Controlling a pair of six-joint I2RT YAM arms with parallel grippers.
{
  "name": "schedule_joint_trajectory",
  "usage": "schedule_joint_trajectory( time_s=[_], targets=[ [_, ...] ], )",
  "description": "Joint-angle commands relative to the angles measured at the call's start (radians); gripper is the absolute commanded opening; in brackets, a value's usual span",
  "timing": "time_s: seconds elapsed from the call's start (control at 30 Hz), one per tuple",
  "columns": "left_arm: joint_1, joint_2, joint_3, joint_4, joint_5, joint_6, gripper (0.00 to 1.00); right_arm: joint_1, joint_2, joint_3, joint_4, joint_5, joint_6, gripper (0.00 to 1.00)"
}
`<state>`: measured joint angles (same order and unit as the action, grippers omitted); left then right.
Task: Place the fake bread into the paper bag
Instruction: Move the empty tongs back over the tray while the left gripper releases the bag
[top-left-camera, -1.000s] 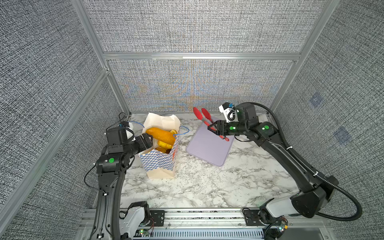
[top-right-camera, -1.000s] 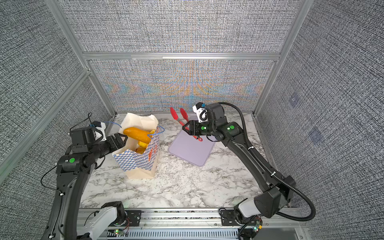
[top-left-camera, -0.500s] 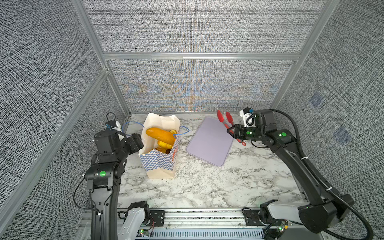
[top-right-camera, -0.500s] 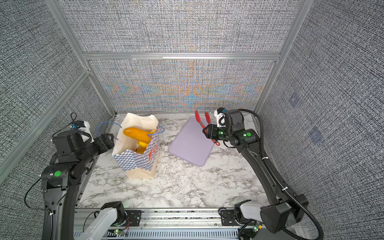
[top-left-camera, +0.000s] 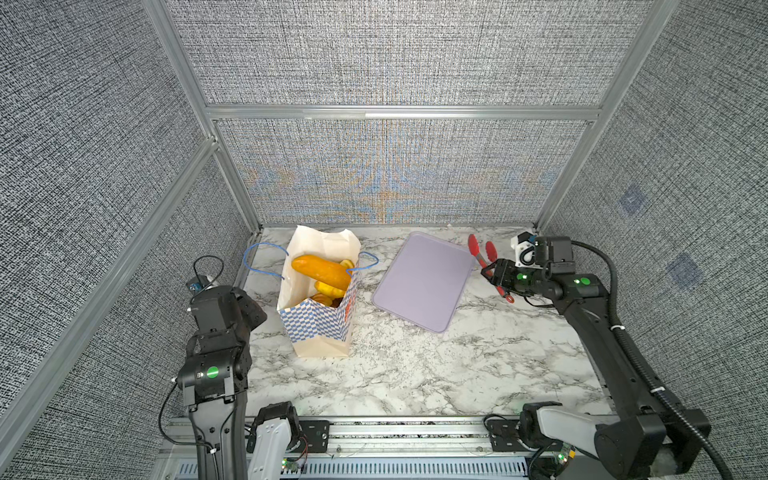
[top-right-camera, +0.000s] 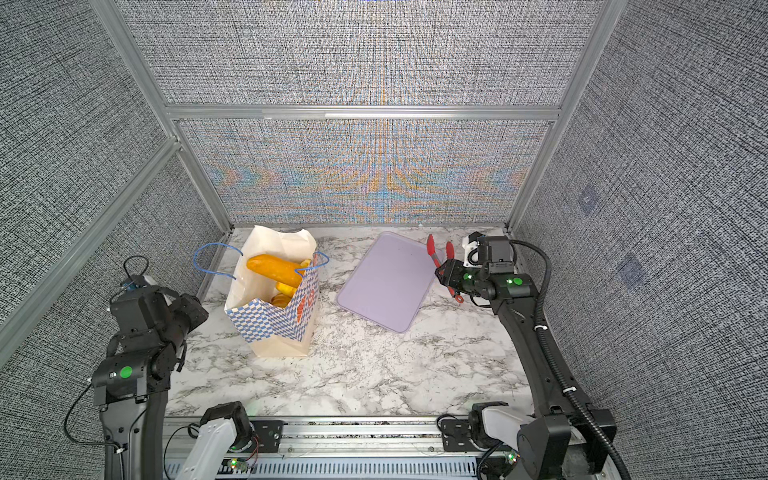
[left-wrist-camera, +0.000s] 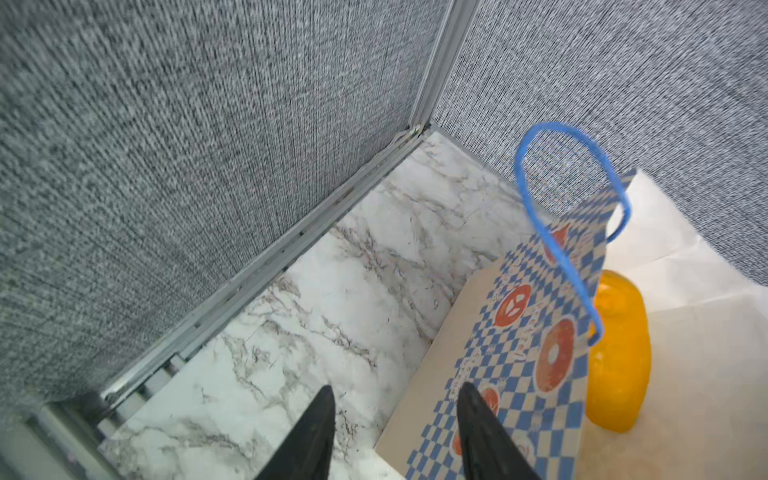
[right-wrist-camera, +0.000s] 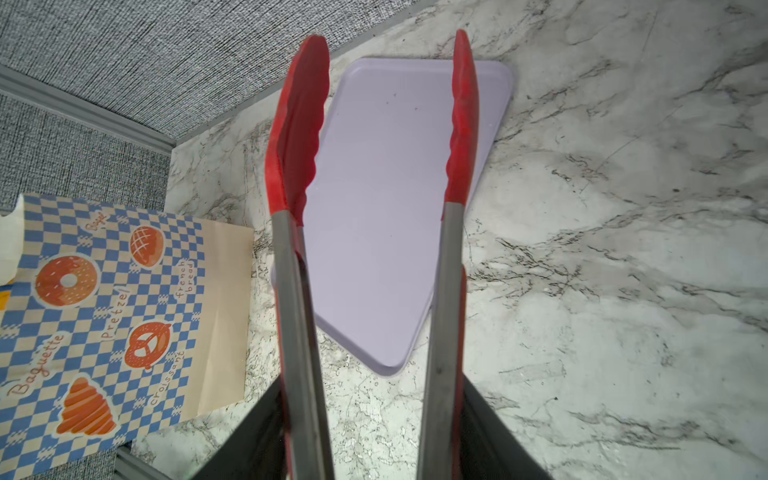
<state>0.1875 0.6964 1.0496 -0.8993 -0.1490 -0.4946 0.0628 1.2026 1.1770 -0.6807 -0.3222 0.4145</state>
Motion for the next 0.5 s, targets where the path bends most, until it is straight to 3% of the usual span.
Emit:
schedule_joint_trajectory(
  time_s=[0.0, 0.13, 0.47],
  targets=[
    [0.01, -0.006, -0.07, 0.021, 0.042, -0.067, 0.49, -0.028, 0.01, -0.018, 0.022, -0.017, -0.008, 0.58],
    [0.026, 0.017, -0.142, 0.075, 0.091, -0.096, 0.49, -0.045, 0.043, -0.013, -0.044, 0.043, -0.049, 0.58],
    [0.118, 0.158, -0.159, 0.19, 0.175, -0.078, 0.51, -0.049, 0.16, -0.04, -0.084, 0.223, -0.117, 0.58]
  ],
)
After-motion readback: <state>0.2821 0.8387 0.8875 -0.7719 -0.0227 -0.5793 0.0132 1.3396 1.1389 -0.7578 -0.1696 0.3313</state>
